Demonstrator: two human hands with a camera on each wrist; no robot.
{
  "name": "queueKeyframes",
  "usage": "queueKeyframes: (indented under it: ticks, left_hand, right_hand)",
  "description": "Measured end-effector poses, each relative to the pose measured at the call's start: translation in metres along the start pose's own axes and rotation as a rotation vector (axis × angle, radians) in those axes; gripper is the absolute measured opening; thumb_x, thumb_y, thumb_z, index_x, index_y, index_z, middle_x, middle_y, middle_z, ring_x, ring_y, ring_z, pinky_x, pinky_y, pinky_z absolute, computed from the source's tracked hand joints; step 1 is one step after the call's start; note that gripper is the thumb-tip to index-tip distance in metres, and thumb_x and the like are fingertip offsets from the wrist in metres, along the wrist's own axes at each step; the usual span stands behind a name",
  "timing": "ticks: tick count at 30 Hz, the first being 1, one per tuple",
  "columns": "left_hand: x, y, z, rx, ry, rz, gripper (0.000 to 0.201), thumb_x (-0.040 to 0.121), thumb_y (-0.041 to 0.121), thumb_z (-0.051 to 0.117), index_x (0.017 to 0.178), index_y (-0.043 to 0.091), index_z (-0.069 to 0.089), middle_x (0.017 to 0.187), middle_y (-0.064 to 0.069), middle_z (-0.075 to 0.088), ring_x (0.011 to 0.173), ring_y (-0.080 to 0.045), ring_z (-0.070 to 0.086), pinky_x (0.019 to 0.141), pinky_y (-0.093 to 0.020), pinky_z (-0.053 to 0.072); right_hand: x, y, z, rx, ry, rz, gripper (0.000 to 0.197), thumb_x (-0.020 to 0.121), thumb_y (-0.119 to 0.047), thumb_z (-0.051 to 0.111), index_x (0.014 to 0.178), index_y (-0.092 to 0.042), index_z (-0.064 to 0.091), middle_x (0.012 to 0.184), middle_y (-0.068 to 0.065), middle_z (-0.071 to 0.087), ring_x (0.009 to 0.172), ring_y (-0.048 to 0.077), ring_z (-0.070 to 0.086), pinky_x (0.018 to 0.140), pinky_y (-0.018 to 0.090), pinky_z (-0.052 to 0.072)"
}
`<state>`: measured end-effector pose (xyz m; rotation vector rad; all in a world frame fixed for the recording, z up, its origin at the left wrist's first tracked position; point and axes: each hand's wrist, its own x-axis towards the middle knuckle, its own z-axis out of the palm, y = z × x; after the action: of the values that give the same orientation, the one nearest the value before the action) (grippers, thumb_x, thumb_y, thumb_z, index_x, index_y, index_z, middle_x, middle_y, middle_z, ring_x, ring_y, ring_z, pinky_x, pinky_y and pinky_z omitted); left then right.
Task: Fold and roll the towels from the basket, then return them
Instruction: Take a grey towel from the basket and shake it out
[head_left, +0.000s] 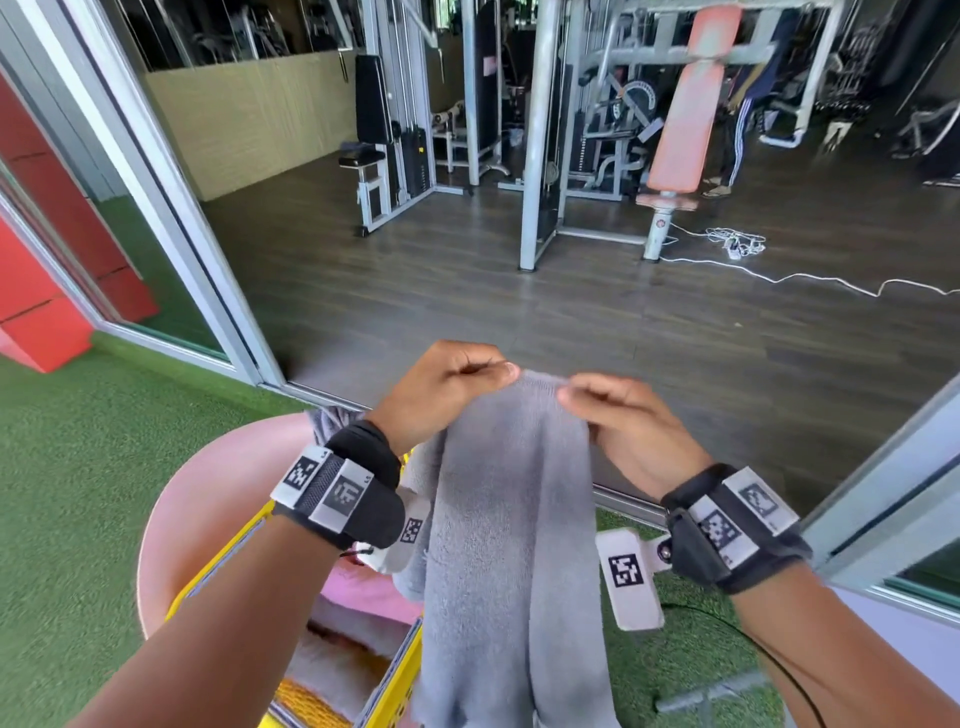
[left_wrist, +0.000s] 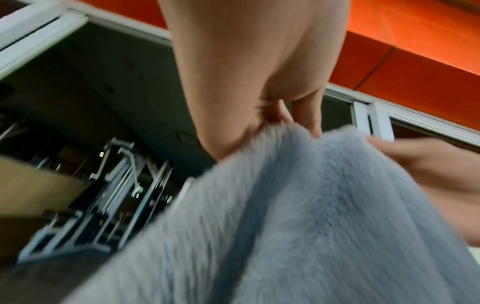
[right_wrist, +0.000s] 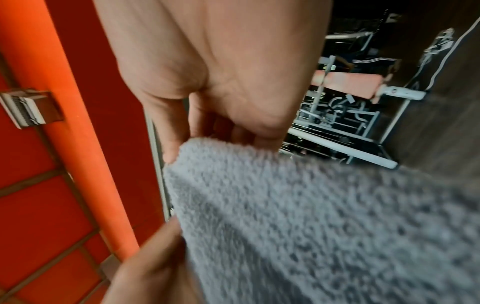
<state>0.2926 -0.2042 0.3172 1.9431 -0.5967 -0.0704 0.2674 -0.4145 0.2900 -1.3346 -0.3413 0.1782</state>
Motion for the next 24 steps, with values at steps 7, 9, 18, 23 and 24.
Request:
queueKeyframes:
  ticks: [7,9,18,23,24]
  left_hand:
    - [-0.005,0.001,0.024,-0.500,-0.046,-0.072,0.034,0.096,0.019,0.052,0.088,-0.014,0.056,0.086,-0.016,0.055,0.083,-0.022,0.049,0.075,-0.032,0.038]
    - [-0.003,0.007,0.017,-0.363,0.000,-0.039,0.033,0.096,0.016,0.054,0.070,-0.005,0.050,0.069,-0.009,0.041,0.066,-0.015,0.038,0.060,-0.025,0.030]
    - [-0.004,-0.006,0.030,-0.351,0.012,-0.095,0.032,0.096,0.030,0.054,0.092,0.000,0.063,0.089,-0.002,0.060,0.086,-0.012,0.053,0.081,-0.029,0.043]
    - [0.009,0.001,0.008,-0.402,0.157,0.008,0.025,0.094,0.016,0.055,0.073,0.003,0.055,0.069,-0.002,0.046,0.067,-0.012,0.043,0.061,-0.024,0.035]
    - [0.011,-0.002,0.003,-0.405,0.208,0.004,0.029,0.093,0.018,0.055,0.071,0.001,0.050,0.069,-0.004,0.039,0.067,-0.013,0.039,0.060,-0.025,0.032]
  right_hand:
    - [0.019,-0.020,0.017,-0.350,0.059,-0.169,0.017,0.089,-0.015,0.065,0.083,-0.001,0.059,0.081,0.014,0.067,0.077,0.013,0.056,0.071,0.024,0.041]
    - [0.013,-0.003,0.016,-0.286,0.060,-0.100,0.030,0.087,-0.024,0.067,0.079,0.002,0.056,0.070,0.009,0.055,0.068,0.013,0.048,0.061,0.022,0.035]
    - [0.013,-0.007,0.012,-0.307,0.143,-0.150,0.037,0.090,-0.029,0.063,0.072,0.002,0.057,0.068,0.007,0.049,0.067,0.015,0.042,0.060,0.033,0.033]
    - [0.001,0.020,0.017,-0.132,0.093,-0.026,0.053,0.079,-0.041,0.073,0.076,0.008,0.053,0.072,0.013,0.037,0.072,0.023,0.032,0.063,0.036,0.021]
    - [-0.004,0.028,0.015,-0.098,0.052,0.007,0.057,0.079,-0.043,0.073,0.077,0.009,0.049,0.075,0.012,0.034,0.075,0.024,0.030,0.065,0.038,0.018]
